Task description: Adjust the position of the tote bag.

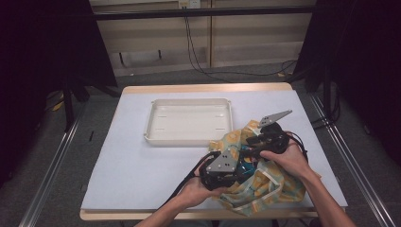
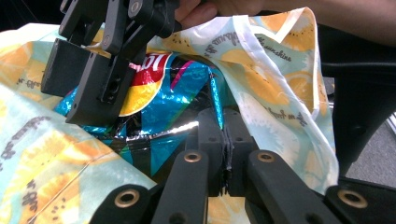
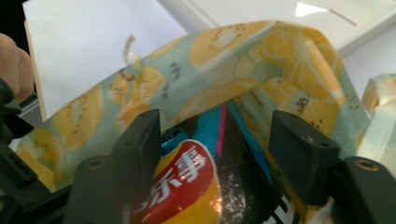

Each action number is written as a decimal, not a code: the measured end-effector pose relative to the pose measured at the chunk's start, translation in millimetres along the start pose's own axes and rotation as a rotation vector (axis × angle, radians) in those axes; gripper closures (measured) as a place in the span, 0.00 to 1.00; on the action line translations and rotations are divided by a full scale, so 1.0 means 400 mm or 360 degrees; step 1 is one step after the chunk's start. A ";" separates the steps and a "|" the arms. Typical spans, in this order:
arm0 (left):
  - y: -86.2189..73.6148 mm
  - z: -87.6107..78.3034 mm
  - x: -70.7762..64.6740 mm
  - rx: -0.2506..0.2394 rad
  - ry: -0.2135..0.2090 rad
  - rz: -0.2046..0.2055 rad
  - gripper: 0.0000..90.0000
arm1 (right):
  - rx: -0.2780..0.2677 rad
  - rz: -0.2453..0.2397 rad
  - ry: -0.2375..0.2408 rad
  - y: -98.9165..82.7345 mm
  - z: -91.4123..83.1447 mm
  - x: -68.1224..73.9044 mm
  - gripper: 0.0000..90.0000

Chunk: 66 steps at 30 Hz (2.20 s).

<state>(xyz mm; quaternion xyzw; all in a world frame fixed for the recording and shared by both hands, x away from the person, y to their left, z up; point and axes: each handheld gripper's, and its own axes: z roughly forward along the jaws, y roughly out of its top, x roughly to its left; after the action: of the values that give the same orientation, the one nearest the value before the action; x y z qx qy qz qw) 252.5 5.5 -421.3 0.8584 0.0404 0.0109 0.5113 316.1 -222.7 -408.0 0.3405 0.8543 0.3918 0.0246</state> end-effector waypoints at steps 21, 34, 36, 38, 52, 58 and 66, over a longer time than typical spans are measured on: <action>-0.014 -0.028 0.047 -0.0099 -0.0005 -0.0224 0.60 | 0.0118 -0.0032 -0.0045 -0.013 0.003 0.007 1.00; -0.046 -0.008 0.129 -0.0101 0.0294 -0.0451 0.28 | 0.0012 -0.0041 -0.0053 -0.014 -0.028 0.022 1.00; -0.046 0.001 0.130 -0.0087 0.0317 -0.0457 0.30 | 0.0002 -0.0047 -0.0047 -0.014 -0.030 0.025 1.00; -0.048 -0.009 0.132 -0.0092 0.0328 -0.0437 0.69 | -0.0004 -0.0064 -0.0043 -0.013 -0.031 0.027 1.00; -0.092 -0.043 0.168 -0.0182 0.0375 -0.0613 0.99 | -0.0173 -0.0066 0.0009 -0.004 -0.100 0.034 1.00; -0.088 -0.029 0.159 -0.0167 0.0383 -0.0643 0.99 | -0.0209 -0.0099 0.0026 0.009 -0.114 0.055 1.00; -0.114 -0.044 0.175 -0.0196 0.0472 -0.0703 0.99 | -0.0244 -0.0102 0.0034 0.008 -0.128 0.058 1.00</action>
<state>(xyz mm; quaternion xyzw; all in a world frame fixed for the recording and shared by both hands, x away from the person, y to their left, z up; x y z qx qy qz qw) 318.7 48.4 -454.6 0.7850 0.3004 0.0270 0.5412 284.4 -240.7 -365.3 0.3059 0.8324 0.4589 0.0539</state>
